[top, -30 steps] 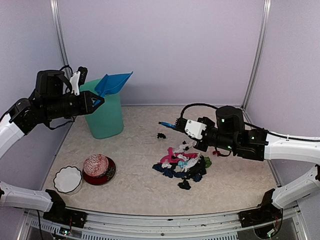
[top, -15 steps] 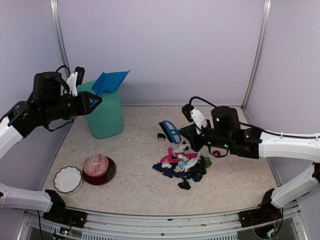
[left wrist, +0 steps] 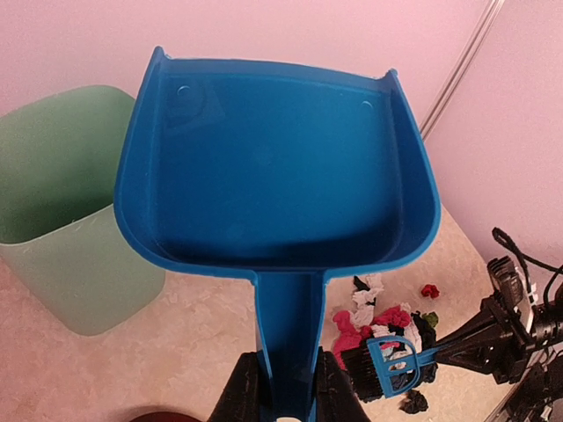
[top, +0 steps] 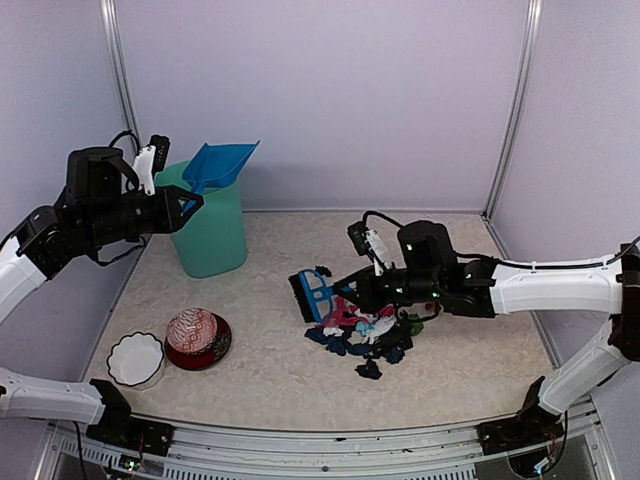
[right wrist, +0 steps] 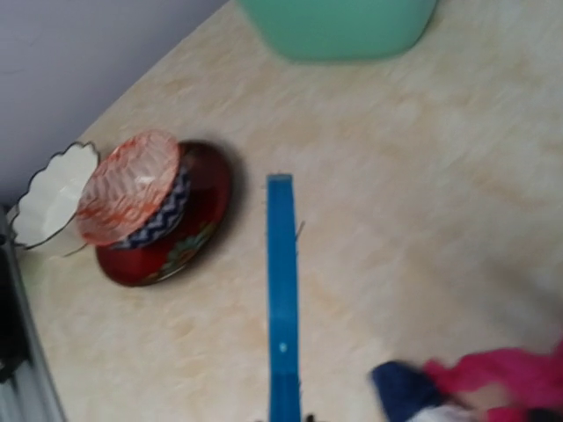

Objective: Sweep away the paper scraps from the table
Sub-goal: Sweep the paper scraps at the center of the board.

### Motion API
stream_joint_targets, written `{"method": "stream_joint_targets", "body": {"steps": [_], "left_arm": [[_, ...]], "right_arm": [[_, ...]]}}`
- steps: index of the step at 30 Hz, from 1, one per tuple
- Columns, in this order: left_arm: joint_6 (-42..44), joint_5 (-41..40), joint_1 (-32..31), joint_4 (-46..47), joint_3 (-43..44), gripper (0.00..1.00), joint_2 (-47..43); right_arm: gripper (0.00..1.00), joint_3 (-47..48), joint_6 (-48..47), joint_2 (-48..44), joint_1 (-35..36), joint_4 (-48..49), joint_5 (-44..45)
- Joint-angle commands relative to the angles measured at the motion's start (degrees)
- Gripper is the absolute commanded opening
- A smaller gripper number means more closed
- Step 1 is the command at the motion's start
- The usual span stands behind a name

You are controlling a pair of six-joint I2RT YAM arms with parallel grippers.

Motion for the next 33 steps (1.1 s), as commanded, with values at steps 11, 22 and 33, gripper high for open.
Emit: {"method": "stream_joint_targets", "body": {"steps": [11, 22, 33], "left_arm": [[1.2, 0.1, -0.2, 1.6, -0.6, 0.0, -0.2], [1.2, 1.1, -0.2, 1.9, -0.3, 0.0, 0.5], [1.2, 1.4, -0.2, 2.6, -0.6, 0.0, 1.5]], "right_arm": [[0.0, 1.0, 14.6, 9.0, 1.7, -7.2, 4.4], [0.0, 0.8, 19.6, 8.4, -0.7, -21.6, 20.8], [0.0, 3.1, 19.3, -0.7, -2.2, -23.4, 18.6]]}}
